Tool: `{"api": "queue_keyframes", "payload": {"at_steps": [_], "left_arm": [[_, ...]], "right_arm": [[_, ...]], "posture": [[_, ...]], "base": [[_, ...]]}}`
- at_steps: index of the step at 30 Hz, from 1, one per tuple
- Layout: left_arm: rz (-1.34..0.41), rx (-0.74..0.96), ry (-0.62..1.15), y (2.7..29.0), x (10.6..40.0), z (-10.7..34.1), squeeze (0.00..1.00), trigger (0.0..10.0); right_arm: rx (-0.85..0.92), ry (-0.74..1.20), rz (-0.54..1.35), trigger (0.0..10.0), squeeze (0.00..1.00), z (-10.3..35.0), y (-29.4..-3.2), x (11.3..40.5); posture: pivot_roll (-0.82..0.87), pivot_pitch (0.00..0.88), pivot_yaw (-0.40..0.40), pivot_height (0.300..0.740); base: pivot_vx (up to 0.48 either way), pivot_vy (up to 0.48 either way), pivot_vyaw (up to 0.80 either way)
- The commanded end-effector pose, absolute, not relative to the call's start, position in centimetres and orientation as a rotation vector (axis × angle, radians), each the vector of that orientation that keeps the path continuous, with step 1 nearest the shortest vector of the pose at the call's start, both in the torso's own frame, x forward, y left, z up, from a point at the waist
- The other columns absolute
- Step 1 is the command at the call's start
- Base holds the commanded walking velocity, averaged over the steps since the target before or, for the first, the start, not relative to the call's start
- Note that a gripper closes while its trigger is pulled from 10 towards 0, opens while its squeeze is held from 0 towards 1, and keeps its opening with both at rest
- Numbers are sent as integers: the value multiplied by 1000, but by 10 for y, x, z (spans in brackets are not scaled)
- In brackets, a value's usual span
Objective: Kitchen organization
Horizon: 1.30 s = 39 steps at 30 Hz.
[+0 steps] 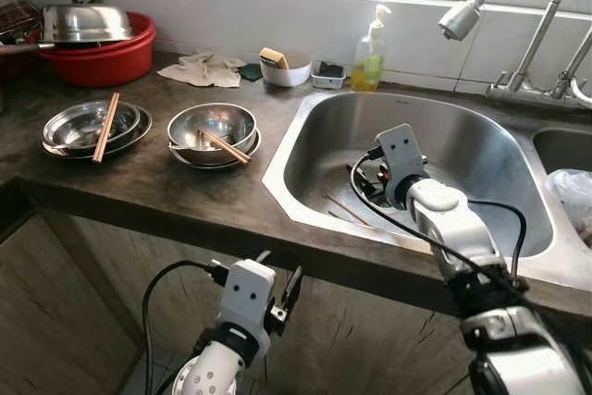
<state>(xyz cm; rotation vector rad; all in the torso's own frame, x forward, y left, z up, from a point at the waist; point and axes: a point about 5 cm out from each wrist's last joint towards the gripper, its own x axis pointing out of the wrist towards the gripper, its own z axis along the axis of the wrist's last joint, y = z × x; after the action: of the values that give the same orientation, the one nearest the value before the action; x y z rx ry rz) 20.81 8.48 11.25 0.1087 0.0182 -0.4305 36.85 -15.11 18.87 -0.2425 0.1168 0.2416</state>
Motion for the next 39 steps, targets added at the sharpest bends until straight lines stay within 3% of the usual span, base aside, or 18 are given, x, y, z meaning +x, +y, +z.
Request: {"api": "queue_keyframes", "payload": {"at_steps": [1,12,16,33,39], "left_arm": [[-427,116,30,86,210,110,0,10000],[-431,114,30,85,213,108,0,10000],[-435,110,30,84,213,107,0,10000],[-431,121,16,89,210,109,0,10000],[-415,121,4,91,209,111,0,10000]], "right_arm": [[-200,57,199,10000,0,201,-154,364],[-111,-137,124,10000,0,210,-149,326],[-50,-203,70,10000,0,208,-154,299],[-33,-132,78,10000,0,170,-151,228],[-9,-109,95,10000,0,163,-144,221]], "posture": [[70,1,-53,740],[55,0,-46,740],[39,0,-40,740],[15,0,-7,740],[20,0,-4,740]], "base": [[0,0,0],[0,0,0],[0,0,0],[0,0,0],[0,0,0]]}}
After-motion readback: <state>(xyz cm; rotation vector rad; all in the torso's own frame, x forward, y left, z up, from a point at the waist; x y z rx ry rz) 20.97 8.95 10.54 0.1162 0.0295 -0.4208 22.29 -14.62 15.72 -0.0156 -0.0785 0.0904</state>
